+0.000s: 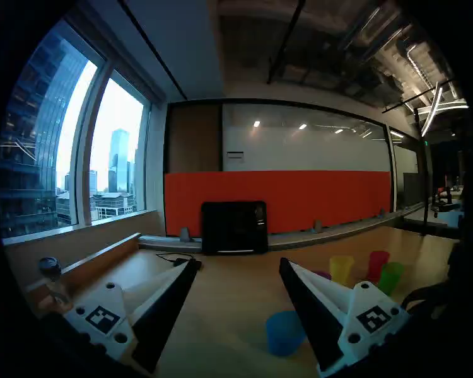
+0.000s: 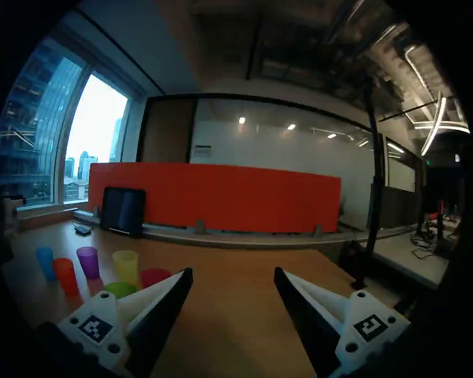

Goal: Pour water

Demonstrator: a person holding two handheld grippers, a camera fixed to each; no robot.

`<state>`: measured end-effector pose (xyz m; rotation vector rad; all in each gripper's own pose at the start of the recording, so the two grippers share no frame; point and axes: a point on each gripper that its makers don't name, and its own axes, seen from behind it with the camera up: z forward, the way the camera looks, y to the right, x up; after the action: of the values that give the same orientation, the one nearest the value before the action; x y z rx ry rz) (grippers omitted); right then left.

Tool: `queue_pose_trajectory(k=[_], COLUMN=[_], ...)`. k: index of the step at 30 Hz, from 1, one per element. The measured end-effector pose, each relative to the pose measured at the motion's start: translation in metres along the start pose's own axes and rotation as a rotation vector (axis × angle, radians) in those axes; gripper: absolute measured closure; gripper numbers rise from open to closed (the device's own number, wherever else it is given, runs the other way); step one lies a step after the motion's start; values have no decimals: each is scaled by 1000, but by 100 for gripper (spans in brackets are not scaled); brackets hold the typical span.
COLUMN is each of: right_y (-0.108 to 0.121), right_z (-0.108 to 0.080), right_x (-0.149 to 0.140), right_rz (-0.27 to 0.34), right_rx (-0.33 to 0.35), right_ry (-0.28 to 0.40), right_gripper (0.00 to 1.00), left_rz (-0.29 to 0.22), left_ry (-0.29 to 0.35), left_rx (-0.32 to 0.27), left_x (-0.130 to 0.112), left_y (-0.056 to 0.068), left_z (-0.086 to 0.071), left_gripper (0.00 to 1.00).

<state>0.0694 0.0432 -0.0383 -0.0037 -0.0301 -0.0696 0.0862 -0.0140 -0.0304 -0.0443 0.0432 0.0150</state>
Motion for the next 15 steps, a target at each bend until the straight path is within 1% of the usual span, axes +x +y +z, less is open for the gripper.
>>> queue_pose_trajectory(k=[5, 9, 12, 15], right_y=[1, -2, -3, 1], right_z=[2, 0, 0, 0], right_x=[10, 21, 25, 27], right_rz=[5, 15, 30, 43], right_rx=[-24, -29, -31, -43], right_ry=[41, 84, 102, 109], right_gripper=[0, 0, 0, 0], left_rz=[6, 17, 32, 48], left_ry=[19, 31, 35, 43], left_rx=[17, 18, 19, 21], left_x=[-2, -7, -10, -13], left_y=[1, 6, 9, 14], left_z=[2, 5, 8, 10], left_gripper=[3, 3, 3, 3])
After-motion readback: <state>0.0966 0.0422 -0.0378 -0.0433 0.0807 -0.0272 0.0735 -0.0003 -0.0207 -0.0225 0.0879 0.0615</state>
